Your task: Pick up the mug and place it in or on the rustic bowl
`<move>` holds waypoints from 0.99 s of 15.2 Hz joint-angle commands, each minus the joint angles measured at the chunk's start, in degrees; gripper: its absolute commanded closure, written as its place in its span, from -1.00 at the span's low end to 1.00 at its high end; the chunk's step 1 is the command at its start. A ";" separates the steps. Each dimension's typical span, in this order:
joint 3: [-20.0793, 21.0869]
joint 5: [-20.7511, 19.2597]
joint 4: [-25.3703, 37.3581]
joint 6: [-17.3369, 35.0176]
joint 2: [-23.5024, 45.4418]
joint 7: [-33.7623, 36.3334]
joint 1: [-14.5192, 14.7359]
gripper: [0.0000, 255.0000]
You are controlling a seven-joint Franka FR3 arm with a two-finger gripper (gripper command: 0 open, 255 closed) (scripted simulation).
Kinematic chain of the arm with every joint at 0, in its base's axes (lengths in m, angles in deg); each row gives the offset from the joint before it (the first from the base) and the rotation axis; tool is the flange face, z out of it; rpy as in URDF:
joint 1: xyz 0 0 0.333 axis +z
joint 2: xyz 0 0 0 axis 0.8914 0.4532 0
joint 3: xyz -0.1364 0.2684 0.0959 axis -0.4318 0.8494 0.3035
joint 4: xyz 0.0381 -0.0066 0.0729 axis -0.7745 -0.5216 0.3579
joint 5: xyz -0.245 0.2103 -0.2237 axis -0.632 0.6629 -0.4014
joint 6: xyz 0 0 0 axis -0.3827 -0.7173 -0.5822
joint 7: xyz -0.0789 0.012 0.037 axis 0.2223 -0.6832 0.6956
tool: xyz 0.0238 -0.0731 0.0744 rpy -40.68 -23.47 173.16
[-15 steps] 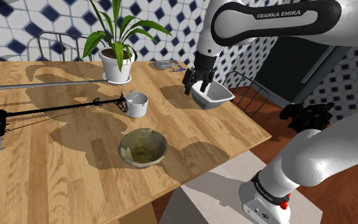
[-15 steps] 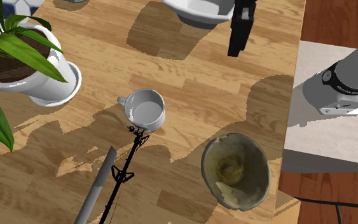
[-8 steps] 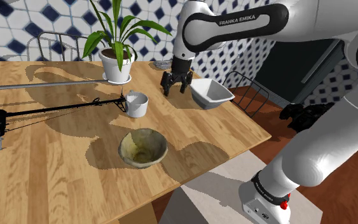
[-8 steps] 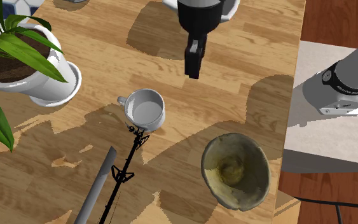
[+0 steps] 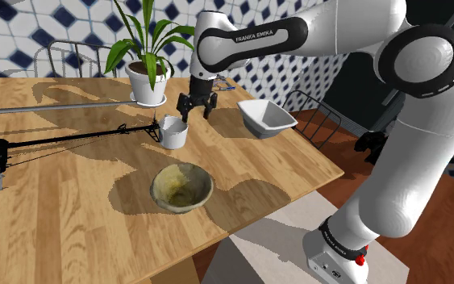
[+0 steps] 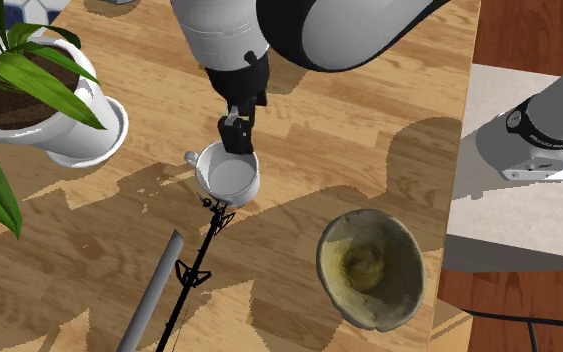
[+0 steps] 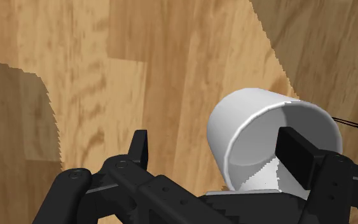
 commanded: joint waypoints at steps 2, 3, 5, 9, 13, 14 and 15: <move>-0.03 -1.63 7.25 -0.06 7.20 1.47 1.43 -1.00; -0.07 -1.63 7.31 -0.07 7.25 1.47 1.47 -1.00; -0.11 -1.74 6.44 1.29 7.74 1.54 1.56 -1.00; -0.21 -1.99 4.86 3.95 8.85 1.70 1.73 -1.00; -0.25 -2.10 4.30 4.99 9.33 1.77 1.80 -1.00; -0.25 -2.10 4.30 4.99 9.33 1.77 1.80 -1.00; -0.25 -2.10 4.30 4.99 9.33 1.77 1.80 -1.00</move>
